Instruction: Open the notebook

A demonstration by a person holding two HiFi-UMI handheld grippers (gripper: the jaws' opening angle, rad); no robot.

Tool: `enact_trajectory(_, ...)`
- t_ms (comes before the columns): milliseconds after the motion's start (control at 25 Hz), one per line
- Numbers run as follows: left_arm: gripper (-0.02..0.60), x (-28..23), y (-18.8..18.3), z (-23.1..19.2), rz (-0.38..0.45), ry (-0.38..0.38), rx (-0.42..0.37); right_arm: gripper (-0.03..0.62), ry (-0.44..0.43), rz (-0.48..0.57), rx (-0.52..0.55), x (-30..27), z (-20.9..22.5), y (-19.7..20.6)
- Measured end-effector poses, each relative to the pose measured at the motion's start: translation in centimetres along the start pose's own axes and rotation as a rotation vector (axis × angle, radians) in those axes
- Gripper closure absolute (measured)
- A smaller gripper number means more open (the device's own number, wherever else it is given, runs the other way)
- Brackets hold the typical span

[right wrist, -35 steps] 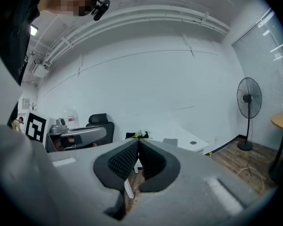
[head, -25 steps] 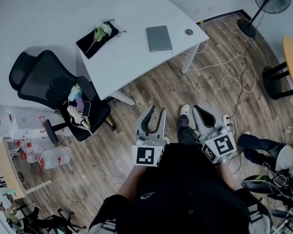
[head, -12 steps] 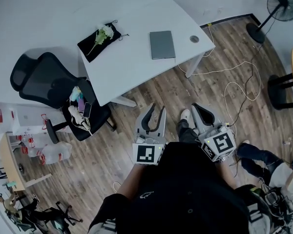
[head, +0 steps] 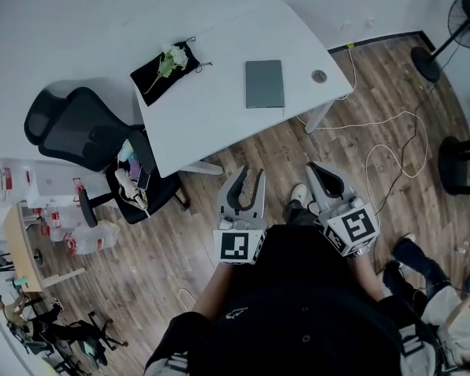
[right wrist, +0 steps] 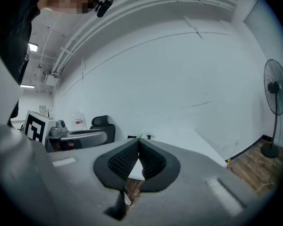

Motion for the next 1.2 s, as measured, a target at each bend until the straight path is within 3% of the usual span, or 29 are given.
enact_trajectory(400, 0.463, -6.1, 0.1, 1.4, 0.008, -0.075, -0.006, 0.589, -0.084, -0.014, 0.044, -2.7, 6.5, -2.2)
enact_trajectory(720, 0.463, -8.7, 1.5, 0.7, -0.024, -0.124, 0.001, 0.589, -0.123, -0.03, 0.062, -4.1, 8.7, -2.6)
enact_trajectory(1200, 0.463, -13.2, 4.1, -2.3, -0.079, -0.088, 0.039, 0.589, -0.055, -0.062, 0.058, -6.1, 10.9, -2.7)
Point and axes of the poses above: the fingertips, and each gripper's own axes: x backward along the fingers, z to its right, y out of its underside, the point moved 9 cm from there along x, backward along the fingers, and after that the axes turned 2 degrees about -x, right-handed, at the moved point
